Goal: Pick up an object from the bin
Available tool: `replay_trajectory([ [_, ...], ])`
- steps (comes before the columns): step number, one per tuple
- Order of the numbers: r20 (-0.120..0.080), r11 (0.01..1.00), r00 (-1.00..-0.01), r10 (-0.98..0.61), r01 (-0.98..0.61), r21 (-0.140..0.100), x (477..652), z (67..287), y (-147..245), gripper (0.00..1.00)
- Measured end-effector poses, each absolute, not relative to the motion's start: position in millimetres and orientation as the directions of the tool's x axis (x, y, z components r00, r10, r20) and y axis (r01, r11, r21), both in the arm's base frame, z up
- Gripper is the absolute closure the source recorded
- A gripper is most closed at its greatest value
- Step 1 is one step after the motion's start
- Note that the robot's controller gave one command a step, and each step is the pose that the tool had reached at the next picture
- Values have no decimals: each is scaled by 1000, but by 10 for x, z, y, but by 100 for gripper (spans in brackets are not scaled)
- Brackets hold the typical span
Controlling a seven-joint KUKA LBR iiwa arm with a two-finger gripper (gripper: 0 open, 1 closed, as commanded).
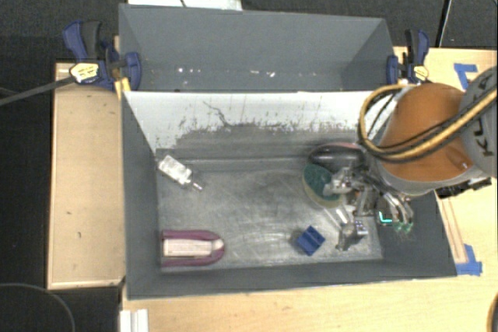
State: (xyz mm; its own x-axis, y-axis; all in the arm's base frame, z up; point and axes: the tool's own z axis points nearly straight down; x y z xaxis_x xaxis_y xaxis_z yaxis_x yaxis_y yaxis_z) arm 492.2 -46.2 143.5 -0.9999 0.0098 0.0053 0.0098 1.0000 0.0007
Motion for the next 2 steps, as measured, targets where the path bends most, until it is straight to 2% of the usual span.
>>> replay_trajectory([
  [1,-15,999,-999,-46,-46,0,4851,716,-112,0],
  [2,-21,999,-999,-47,-47,-1,4867,749,-126,100],
])
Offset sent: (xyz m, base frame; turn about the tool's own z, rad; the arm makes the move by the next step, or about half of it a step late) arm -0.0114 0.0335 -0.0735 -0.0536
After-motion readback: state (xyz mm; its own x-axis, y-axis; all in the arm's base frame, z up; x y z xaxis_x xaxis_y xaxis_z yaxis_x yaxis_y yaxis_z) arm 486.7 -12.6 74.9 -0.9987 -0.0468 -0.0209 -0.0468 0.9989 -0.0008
